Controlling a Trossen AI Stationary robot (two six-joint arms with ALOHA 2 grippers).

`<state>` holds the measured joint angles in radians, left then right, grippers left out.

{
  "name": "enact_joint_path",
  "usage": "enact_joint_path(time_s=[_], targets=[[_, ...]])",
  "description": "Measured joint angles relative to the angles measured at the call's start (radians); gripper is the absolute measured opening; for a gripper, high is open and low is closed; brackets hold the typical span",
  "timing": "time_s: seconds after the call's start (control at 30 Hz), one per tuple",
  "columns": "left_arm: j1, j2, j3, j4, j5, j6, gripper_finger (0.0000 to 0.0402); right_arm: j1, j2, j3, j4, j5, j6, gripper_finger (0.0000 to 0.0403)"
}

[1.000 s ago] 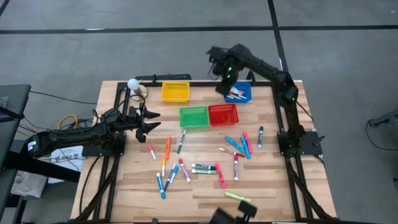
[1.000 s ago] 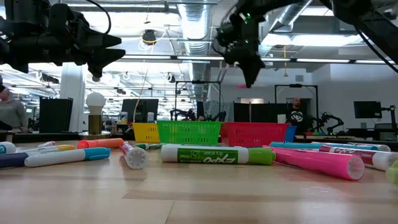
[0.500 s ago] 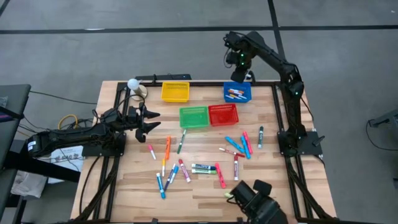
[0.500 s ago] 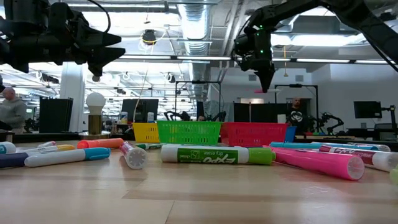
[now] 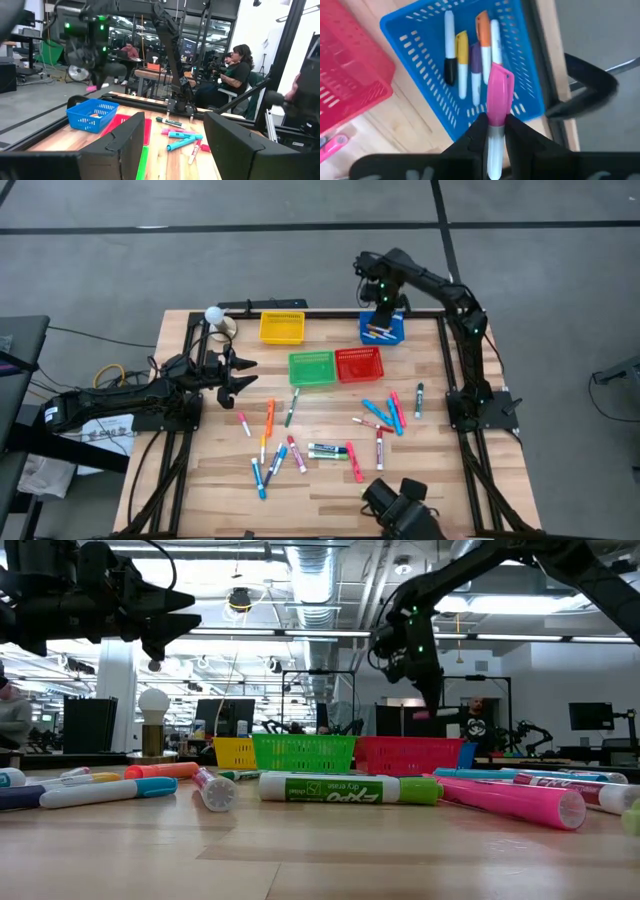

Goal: Pick & Place Markers
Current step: Put the right small pink highlighter pen into the blue bin, then put the small pink highlighter pen into the blue bin

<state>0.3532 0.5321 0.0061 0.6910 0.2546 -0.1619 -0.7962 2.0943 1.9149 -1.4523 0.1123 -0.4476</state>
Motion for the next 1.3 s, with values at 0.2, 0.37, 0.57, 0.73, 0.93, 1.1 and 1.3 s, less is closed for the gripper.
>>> enact_joint_path(time_s=[0.2, 0.37, 0.57, 0.73, 0.93, 1.1, 1.3], targets=[[0.000, 0.000, 0.000, 0.007, 0.000, 0.000, 0.0204, 0.009, 0.000, -0.120, 0.140, -0.009, -0.023, 0.0040], [0.000, 0.000, 0.000, 0.010, 0.000, 0.000, 0.0204, 0.011, 0.001, -0.208, 0.217, -0.008, -0.050, 0.0043], [0.000, 0.000, 0.000, 0.014, 0.000, 0.000, 0.0204, 0.011, 0.001, -0.291, 0.339, -0.009, -0.074, 0.0043], [0.000, 0.000, 0.000, 0.016, 0.000, 0.000, 0.0204, 0.013, 0.003, -0.337, 0.402, -0.009, -0.103, 0.0044], [0.000, 0.000, 0.000, 0.024, 0.000, 0.000, 0.0204, 0.013, 0.007, -0.338, 0.450, -0.026, -0.113, 0.0044], [0.000, 0.000, 0.000, 0.025, 0.000, 0.000, 0.0204, 0.013, 0.007, -0.338, 0.453, -0.042, -0.129, 0.0057], [0.000, 0.000, 0.000, 0.029, 0.000, 0.000, 0.0204, 0.015, 0.007, -0.337, 0.459, -0.042, -0.130, 0.0080]])
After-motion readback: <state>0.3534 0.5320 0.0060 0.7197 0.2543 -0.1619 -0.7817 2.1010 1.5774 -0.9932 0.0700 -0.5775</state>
